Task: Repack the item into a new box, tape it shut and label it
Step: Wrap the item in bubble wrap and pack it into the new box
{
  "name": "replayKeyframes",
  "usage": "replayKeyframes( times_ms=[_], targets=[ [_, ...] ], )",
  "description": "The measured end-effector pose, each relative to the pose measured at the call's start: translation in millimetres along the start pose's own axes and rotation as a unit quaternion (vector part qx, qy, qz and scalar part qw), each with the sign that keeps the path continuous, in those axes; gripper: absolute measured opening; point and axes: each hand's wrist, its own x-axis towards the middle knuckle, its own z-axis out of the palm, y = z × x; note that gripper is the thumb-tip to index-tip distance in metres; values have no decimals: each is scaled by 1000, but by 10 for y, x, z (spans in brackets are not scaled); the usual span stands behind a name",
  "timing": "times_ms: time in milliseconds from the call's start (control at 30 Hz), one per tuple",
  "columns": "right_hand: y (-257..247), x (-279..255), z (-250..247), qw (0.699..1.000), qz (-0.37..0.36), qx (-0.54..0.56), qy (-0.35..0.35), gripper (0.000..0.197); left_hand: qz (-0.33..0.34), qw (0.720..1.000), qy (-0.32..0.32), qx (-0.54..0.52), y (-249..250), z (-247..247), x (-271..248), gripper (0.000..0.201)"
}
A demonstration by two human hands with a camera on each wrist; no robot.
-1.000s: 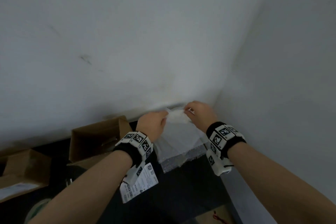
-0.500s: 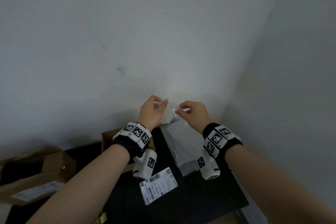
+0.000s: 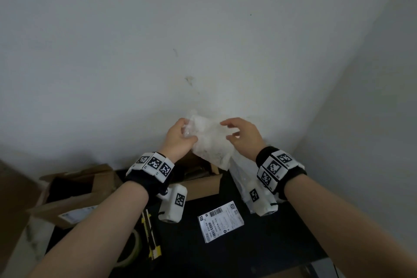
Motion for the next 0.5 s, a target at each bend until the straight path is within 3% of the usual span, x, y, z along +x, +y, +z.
replayKeyframes(
  times_ms=[133,233,367,500],
  targets=[
    [16,71,-14,994,9,-58,-97,48,-21,1000,8,13,-100,-211,-41,40],
    [-33,97,72,989,35,-10,-141,45,-12,999,19,24,-166,-319,-66,42],
    [-131,120,226,992,39,-39,-113,14,38,998,38,22,-232,-428,-101,27],
    [-237,114,377,994,93,7,-62,18,108,990,70,56,-280,-477,-177,21]
  ],
)
